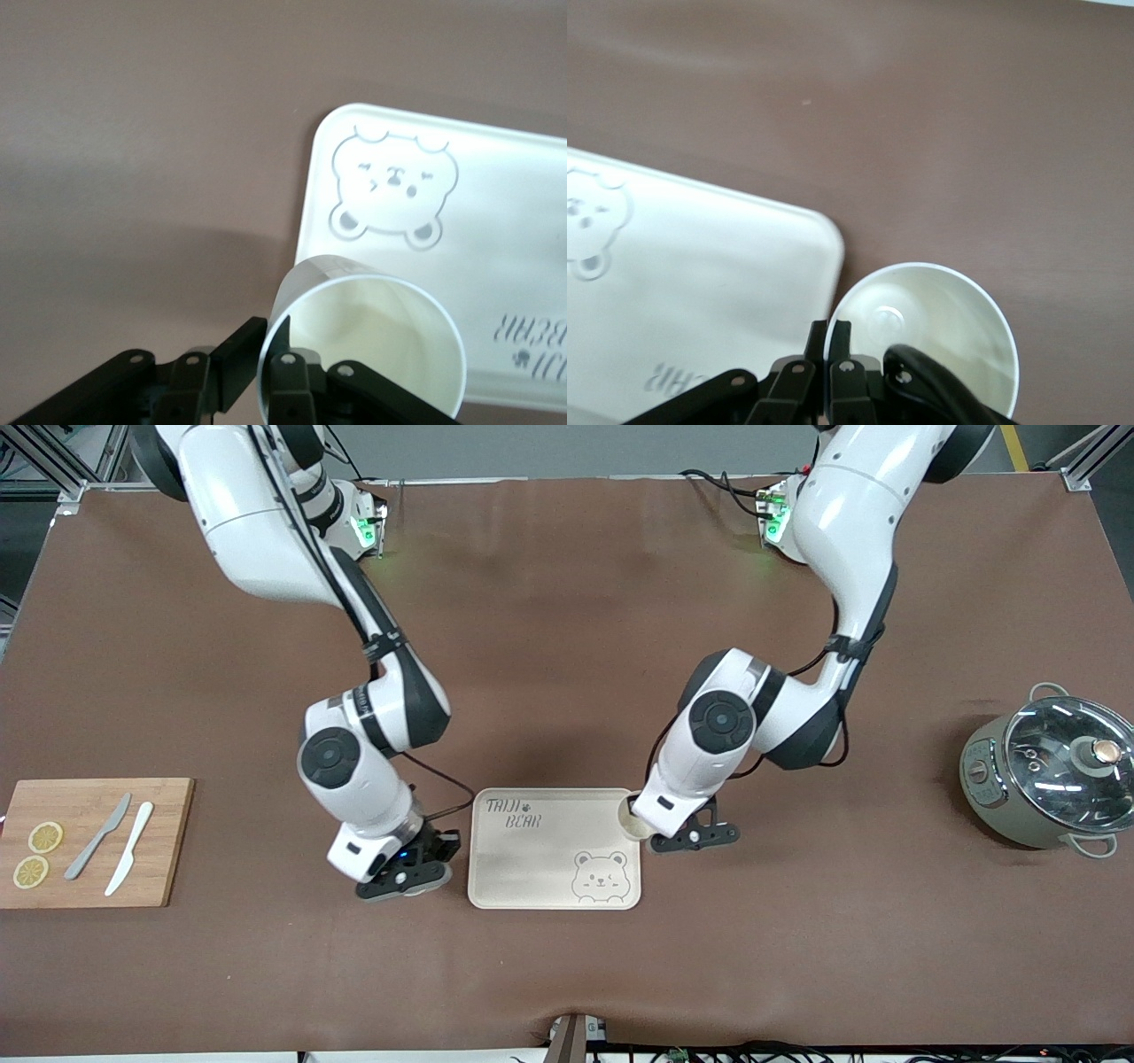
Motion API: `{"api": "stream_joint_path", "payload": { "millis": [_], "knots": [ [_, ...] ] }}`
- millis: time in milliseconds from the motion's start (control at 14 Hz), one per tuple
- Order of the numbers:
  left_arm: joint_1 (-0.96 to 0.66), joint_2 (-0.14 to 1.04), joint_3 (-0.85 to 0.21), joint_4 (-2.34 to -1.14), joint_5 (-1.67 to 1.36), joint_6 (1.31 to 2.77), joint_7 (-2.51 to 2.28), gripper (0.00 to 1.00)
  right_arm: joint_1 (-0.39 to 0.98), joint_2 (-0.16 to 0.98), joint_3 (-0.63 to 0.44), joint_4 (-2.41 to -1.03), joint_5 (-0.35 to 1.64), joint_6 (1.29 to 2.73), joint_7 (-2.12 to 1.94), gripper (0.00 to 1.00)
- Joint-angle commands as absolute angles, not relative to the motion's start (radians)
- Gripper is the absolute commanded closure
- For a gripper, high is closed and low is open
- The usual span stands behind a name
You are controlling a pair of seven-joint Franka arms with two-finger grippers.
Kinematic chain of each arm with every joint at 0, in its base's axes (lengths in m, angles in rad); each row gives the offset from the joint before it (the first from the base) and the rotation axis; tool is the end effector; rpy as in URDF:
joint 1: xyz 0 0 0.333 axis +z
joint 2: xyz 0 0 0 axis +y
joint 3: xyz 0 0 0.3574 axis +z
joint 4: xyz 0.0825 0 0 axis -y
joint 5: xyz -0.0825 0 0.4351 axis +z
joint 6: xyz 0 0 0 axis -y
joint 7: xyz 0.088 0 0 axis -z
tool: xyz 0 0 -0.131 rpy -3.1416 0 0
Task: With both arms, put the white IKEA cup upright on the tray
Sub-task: 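Carry the cups toward the tray with the right and left grippers, then lower both cups onto the tray and open both grippers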
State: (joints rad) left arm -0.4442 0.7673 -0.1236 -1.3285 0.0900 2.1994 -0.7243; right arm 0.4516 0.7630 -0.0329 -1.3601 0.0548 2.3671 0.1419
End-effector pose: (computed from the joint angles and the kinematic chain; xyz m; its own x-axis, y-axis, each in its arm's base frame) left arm 0.7116 -0.4210 0.2683 0.9859 0.1486 0.0768 0.1426 -0.9867 0.0781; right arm 0.7619 0.3476 0.2706 0.9422 0.2377 0.2359 0.2578 -0.9645 -0.0579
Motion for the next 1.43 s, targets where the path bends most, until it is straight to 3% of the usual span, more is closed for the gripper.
{"api": "stream_joint_path", "payload": {
  "millis": [0, 500, 857, 929, 1000, 1071, 1143, 1214, 1357],
  "knots": [
    [-0.520, 0.856, -0.057, -1.191, 0.104, 2.171, -0.761, 1.00, 0.503, 0.756, -0.048, -1.355, 0.041, 2.355, 0.192, 1.00],
    [-0.566, 0.979, -0.054, -1.135, 0.104, 2.333, -0.808, 1.00, 0.571, 0.828, -0.049, -1.347, -0.078, 2.420, 0.365, 1.00],
    [-0.571, 0.989, -0.052, -1.141, 0.104, 2.356, -0.845, 1.00, 0.584, 0.854, -0.048, -1.347, -0.078, 2.439, 0.399, 1.00],
    [-0.566, 0.985, -0.052, -1.141, 0.104, 2.358, -0.871, 0.15, 0.584, 0.854, -0.048, -1.347, -0.078, 2.439, 0.400, 1.00],
    [-0.577, 0.983, -0.046, -1.141, 0.112, 2.358, -0.882, 0.00, 0.584, 0.856, -0.048, -1.347, -0.077, 2.439, 0.400, 0.99],
    [-0.586, 0.974, -0.028, -1.141, 0.107, 2.358, -0.908, 0.00, 0.584, 0.856, -0.048, -1.347, -0.077, 2.439, 0.400, 0.86],
    [-0.592, 0.970, -0.022, -1.141, 0.104, 2.343, -0.916, 0.00, 0.584, 0.856, -0.048, -1.347, -0.077, 2.439, 0.400, 0.64],
    [-0.588, 0.950, -0.025, -1.138, 0.100, 2.312, -0.916, 0.00, 0.583, 0.854, -0.048, -1.347, -0.078, 2.439, 0.399, 0.01],
    [-0.577, 0.885, -0.025, -1.134, 0.100, 2.203, -0.911, 0.00, 0.578, 0.851, -0.048, -1.338, -0.077, 2.439, 0.396, 0.00]
  ]
}}
